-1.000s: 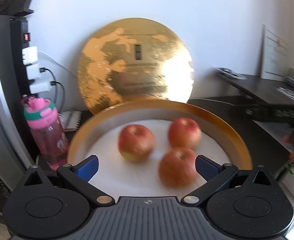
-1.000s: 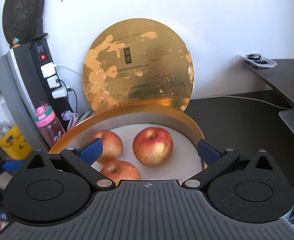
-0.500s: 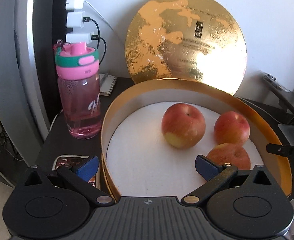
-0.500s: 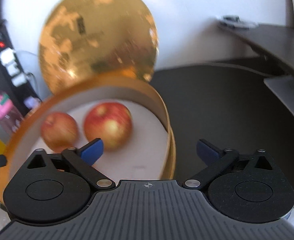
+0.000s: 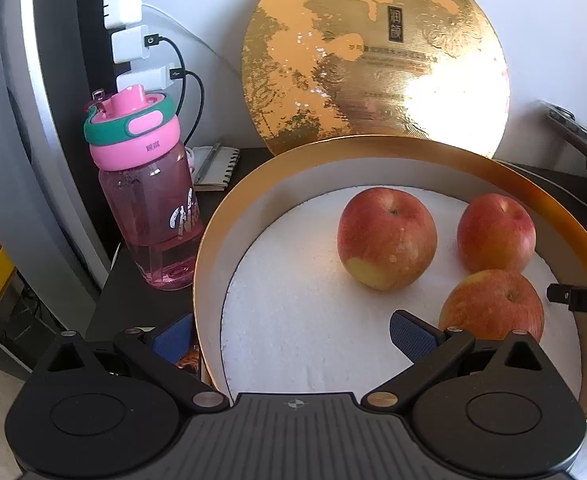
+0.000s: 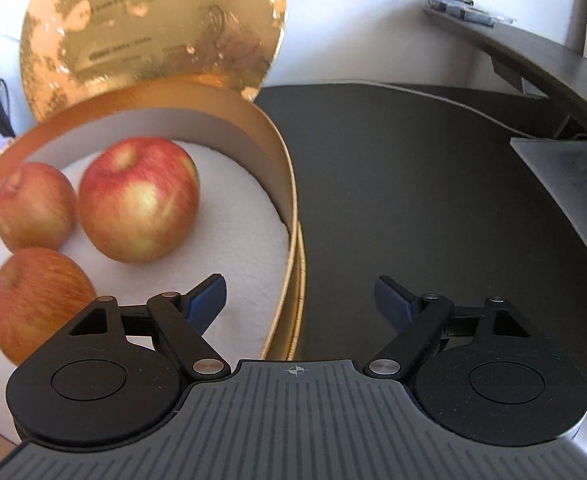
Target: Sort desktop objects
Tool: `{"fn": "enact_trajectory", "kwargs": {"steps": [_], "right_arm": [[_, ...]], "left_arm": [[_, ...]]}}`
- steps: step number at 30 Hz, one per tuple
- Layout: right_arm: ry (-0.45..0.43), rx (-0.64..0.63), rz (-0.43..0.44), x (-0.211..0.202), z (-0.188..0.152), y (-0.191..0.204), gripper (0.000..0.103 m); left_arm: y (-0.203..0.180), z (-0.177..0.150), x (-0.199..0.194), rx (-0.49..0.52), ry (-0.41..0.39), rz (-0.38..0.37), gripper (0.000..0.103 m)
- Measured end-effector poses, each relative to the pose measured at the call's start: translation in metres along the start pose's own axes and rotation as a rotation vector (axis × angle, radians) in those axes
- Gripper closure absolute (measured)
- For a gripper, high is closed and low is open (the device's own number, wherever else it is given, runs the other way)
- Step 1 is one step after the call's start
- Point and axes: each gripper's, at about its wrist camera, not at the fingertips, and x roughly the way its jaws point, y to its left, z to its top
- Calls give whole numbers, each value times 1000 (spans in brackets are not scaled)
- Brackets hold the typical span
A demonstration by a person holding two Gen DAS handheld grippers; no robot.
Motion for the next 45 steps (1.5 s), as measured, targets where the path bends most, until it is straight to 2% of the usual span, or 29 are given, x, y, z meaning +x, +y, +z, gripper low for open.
{"fn": "enact_trajectory", "kwargs": {"steps": [10, 18, 26, 30, 32, 35, 38, 41, 43, 45], "right_arm": [[-43, -1, -81, -2, 1, -6, 22], [-26, -15, -133, -3, 5, -11, 23], [10, -3, -132, 0, 1, -13, 23], [-28, 5, -120, -14, 6, -18, 16], [-64, 4, -111, -27, 12, -22, 13], [-126, 12, -77, -49, 28, -27, 9], [-222, 43, 21, -72, 54, -33, 4], [-338, 80, 136, -89, 82, -38, 1], [-412, 109, 210, -91, 100, -41, 0], [-466, 130, 269, -85, 118, -44, 0]], "left_arm": [[-7, -2, 3, 30, -8, 37, 1], [-13, -1, 7, 59, -15, -11, 2], [-12, 1, 11, 94, -8, -10, 1], [-4, 7, -3, 104, -44, 63, 1], [-1, 18, -16, 96, -94, 50, 1], [-2, 46, -31, 94, -171, -14, 1], [-7, 84, -38, 106, -252, -48, 1], [-3, 133, -31, 47, -333, -111, 1], [4, 164, -11, -8, -327, -166, 1], [14, 187, 16, -60, -287, -212, 1]]}}
